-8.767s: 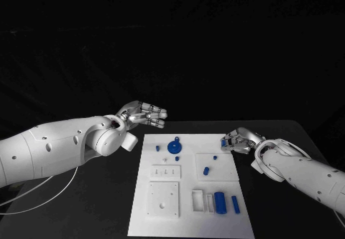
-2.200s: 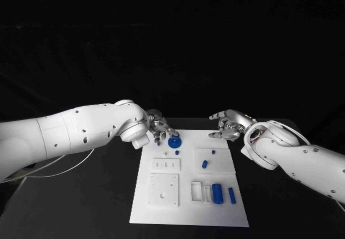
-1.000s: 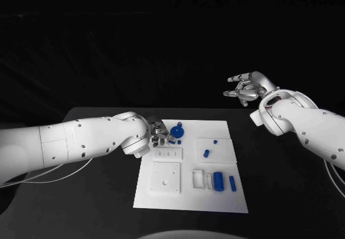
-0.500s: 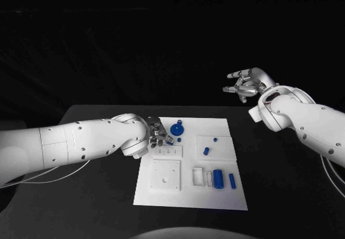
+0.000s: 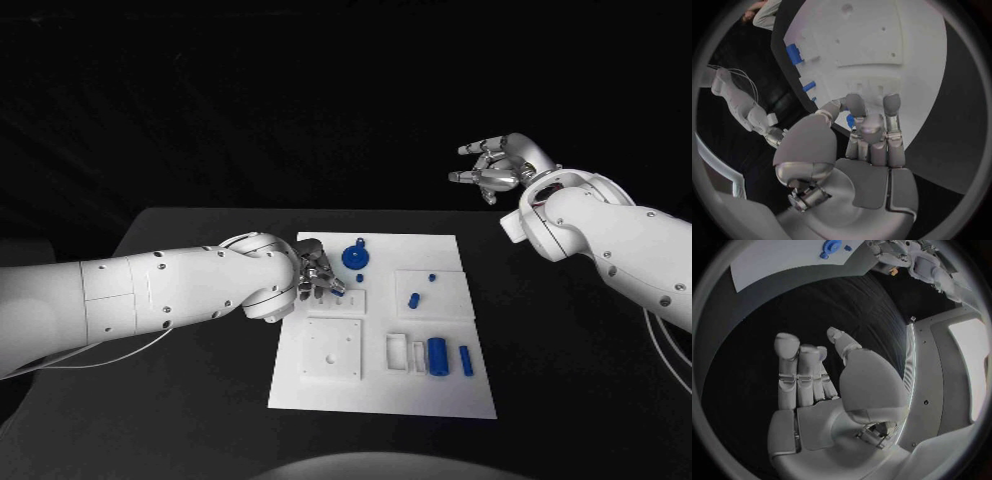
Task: Assemble the parts on the task board
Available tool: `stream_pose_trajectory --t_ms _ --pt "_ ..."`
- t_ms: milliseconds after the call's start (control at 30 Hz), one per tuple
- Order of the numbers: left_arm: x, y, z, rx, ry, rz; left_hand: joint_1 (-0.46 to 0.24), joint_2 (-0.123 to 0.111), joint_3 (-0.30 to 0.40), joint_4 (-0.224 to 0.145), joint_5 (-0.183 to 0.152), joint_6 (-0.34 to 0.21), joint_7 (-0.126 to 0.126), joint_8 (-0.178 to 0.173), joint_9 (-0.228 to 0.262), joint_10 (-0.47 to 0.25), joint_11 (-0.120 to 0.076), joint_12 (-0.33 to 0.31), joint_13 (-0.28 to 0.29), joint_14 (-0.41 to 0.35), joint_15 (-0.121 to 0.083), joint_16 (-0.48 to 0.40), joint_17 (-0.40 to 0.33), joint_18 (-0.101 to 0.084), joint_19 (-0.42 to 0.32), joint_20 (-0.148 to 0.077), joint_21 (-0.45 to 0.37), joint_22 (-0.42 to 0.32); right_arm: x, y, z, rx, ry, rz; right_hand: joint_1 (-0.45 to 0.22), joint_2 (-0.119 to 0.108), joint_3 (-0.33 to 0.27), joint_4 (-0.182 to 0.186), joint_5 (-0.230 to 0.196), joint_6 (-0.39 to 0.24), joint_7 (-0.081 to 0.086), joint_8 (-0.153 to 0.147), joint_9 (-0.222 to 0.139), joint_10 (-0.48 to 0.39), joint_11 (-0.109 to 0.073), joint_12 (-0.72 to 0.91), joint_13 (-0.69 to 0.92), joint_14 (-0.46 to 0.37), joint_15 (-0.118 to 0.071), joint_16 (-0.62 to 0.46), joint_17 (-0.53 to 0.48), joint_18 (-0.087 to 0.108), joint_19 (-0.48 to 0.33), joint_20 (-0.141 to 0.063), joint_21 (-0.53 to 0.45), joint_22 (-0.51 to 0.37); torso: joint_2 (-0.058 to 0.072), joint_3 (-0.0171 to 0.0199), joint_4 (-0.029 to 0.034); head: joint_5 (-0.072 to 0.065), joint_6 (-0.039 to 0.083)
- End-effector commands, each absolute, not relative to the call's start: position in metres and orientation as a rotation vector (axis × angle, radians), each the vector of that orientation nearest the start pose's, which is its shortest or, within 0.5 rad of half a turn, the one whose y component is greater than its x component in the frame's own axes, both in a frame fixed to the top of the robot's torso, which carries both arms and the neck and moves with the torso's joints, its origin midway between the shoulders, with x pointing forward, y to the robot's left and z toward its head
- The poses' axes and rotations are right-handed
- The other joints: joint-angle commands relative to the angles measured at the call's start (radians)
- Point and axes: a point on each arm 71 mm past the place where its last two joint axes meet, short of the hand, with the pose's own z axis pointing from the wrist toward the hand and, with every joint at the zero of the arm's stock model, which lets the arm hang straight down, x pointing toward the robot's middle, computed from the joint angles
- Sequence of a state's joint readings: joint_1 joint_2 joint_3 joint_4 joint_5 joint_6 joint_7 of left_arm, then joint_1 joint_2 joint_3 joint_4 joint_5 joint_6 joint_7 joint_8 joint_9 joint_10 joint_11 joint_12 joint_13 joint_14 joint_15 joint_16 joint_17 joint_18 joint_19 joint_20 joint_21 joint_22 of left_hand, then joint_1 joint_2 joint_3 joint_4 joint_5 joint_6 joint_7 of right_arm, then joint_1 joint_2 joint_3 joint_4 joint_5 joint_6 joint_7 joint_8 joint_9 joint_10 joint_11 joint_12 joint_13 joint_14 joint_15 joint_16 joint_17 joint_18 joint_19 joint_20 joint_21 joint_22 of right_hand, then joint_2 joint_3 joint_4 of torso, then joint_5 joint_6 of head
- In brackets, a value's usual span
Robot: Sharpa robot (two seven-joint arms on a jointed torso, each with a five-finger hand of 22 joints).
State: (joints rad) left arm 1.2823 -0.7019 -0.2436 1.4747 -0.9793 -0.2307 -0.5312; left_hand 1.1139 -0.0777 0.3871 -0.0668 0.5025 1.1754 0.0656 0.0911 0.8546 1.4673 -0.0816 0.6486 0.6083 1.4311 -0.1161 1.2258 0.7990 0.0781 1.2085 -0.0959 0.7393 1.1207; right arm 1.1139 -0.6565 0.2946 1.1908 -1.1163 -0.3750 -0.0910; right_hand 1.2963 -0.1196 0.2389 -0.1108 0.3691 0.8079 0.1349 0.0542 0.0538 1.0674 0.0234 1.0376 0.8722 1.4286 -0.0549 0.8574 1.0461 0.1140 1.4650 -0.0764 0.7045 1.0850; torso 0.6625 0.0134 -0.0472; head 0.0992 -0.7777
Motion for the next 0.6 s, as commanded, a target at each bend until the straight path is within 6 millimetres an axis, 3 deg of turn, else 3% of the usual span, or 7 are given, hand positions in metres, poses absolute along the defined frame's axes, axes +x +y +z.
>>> stream_pose_trajectory --t_ms 33,600 --pt "0.4772 0.1754 -0.2481 -0.313 2.171 -0.396 -0.003 0.002 0.072 -0.064 0.004 0.112 -0.090 0.005 0.001 0.044 -0.001 0.006 -0.002 0.006 -0.001 -0.001 0.002 0.020 0.002 0.006 -0.005 0.001 0.5662 -0.2283 -0.1415 0.474 1.488 0.779 -0.010 0.001 0.000 -0.006 0.004 0.003 0.002 0.001 0.001 -0.004 -0.001 -0.006 0.000 0.003 0.001 -0.006 -0.001 0.017 0.050 0.002 -0.002 0.000 0.000 0.0007 -0.0003 0.001 -0.001" --pt "0.4732 0.1735 -0.2554 -0.303 2.211 -0.389 -0.004 0.003 0.072 -0.066 0.003 0.114 -0.090 0.007 0.001 0.044 0.000 0.010 -0.006 0.007 0.001 -0.001 0.005 0.024 0.004 0.014 -0.011 0.010 0.5665 -0.2269 -0.1423 0.474 1.497 0.779 -0.013 0.002 -0.002 -0.003 0.002 0.003 0.003 0.001 0.002 -0.004 -0.001 -0.005 0.000 0.003 0.001 -0.006 0.000 0.018 0.050 0.002 -0.003 0.000 0.000 0.0001 -0.0001 0.001 -0.007"
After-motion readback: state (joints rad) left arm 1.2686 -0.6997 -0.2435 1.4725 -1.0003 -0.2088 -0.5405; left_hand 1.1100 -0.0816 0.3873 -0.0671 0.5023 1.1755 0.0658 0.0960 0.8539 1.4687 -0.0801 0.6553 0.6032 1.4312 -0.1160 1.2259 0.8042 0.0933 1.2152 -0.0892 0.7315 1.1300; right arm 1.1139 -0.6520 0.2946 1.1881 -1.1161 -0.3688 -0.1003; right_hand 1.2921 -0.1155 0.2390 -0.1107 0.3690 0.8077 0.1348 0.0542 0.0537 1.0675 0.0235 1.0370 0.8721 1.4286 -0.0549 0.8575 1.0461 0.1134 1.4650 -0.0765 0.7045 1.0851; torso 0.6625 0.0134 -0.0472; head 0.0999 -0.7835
